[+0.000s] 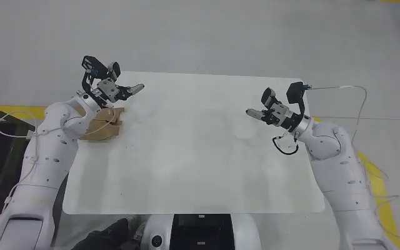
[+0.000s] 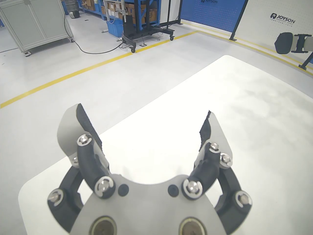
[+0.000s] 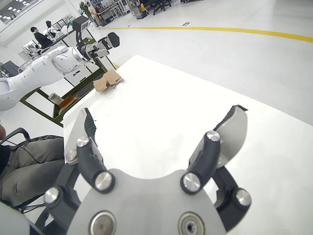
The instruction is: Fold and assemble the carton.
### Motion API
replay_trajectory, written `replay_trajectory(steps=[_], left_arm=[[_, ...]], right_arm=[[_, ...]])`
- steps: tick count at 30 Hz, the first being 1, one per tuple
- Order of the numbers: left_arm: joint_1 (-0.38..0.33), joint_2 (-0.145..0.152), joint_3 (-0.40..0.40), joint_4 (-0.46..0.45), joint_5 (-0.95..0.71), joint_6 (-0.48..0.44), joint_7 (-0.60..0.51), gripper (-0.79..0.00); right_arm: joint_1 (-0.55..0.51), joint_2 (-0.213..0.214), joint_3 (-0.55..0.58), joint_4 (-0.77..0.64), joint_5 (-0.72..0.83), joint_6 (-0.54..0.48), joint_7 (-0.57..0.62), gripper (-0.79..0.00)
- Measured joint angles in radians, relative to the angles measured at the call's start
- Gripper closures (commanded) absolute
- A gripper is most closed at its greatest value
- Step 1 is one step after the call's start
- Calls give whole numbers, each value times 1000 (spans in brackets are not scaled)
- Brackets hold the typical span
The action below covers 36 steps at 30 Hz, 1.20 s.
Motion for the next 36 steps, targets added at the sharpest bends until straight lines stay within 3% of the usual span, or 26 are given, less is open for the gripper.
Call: replay_trajectory(steps=[6, 10, 15, 20, 23, 29, 36], left_arm=[[-31, 5, -36, 78, -167, -91, -152, -785], [-71, 13, -65, 187, -345, -190, -280, -785], [-150, 25, -62, 345, -605, -282, -561, -785], [-230, 42, -72, 479, -845, -258, -835, -785], [-249, 50, -76, 528, -942, -236, -933, -785], [-247, 81, -76, 580, -1012, -168, -1001, -785], [-210, 119, -105, 645, -1061, -166, -1003, -785]], right_arm=[[0, 0, 0, 0, 0, 0, 0, -785], [0, 0, 0, 0, 0, 0, 0, -785], [0, 0, 0, 0, 0, 0, 0, -785], [0, 0, 0, 0, 0, 0, 0, -785], [0, 0, 0, 0, 0, 0, 0, -785], [0, 0, 0, 0, 0, 0, 0, -785], [0, 0, 0, 0, 0, 0, 0, -785]])
